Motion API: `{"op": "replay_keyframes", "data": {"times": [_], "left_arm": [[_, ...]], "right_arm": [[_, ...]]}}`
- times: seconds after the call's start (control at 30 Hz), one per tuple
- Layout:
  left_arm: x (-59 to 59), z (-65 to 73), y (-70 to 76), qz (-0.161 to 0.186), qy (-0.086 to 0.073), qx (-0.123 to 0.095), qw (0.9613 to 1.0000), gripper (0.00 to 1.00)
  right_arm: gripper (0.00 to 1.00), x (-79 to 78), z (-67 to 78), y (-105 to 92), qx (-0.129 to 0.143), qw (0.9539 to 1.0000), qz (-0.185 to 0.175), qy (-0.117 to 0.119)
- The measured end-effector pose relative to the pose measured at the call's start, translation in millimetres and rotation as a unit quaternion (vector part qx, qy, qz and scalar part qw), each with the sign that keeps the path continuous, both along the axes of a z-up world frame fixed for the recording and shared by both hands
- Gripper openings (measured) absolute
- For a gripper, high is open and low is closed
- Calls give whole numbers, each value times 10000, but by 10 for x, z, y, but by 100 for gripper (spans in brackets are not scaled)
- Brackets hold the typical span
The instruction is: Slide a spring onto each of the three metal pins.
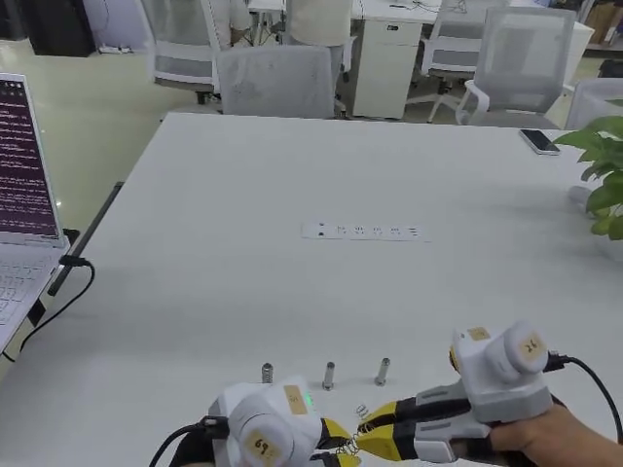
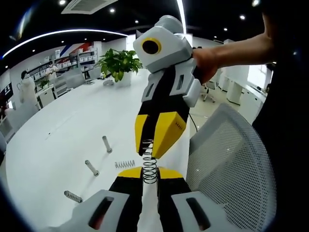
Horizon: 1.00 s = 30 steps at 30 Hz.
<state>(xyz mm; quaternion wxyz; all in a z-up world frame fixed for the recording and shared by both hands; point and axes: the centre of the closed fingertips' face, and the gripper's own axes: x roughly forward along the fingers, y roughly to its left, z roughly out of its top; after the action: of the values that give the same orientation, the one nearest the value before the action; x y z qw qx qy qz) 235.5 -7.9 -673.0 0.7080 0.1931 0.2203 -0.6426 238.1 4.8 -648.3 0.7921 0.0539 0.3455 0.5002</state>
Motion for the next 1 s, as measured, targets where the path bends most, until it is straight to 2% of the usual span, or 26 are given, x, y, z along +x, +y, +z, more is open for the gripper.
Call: {"op": "replay_keyframes", "data": {"times": [0.07,0.33,0.47,0.53,0.63,0.73,0.9,1.0], "left_arm": [[-10,1,-10,-33,56,-36,10000,2],[-20,129,-74,-107,49,-335,9994,2],[-12,238,-111,-105,66,-540,9985,1],[-13,246,-119,-124,38,-544,9984,1],[-14,289,-136,-159,34,-604,9980,1],[-16,324,-148,-182,36,-647,9977,1],[-3,415,-179,-206,-15,-745,9970,1],[4,456,-192,-215,-34,-791,9966,1]], "right_arm": [[8,-10,16,3,-36,10000,57,-19],[9,-12,148,-38,-374,9984,373,-204],[10,34,318,-43,-491,9962,565,-445],[12,64,369,-59,-611,9945,662,-536],[14,93,437,-111,-1012,9872,987,-736],[16,92,472,-135,-1278,9802,1265,-829],[19,58,525,-187,-1846,9603,1850,-971],[19,50,549,-187,-1986,9535,2029,-1009]]}}
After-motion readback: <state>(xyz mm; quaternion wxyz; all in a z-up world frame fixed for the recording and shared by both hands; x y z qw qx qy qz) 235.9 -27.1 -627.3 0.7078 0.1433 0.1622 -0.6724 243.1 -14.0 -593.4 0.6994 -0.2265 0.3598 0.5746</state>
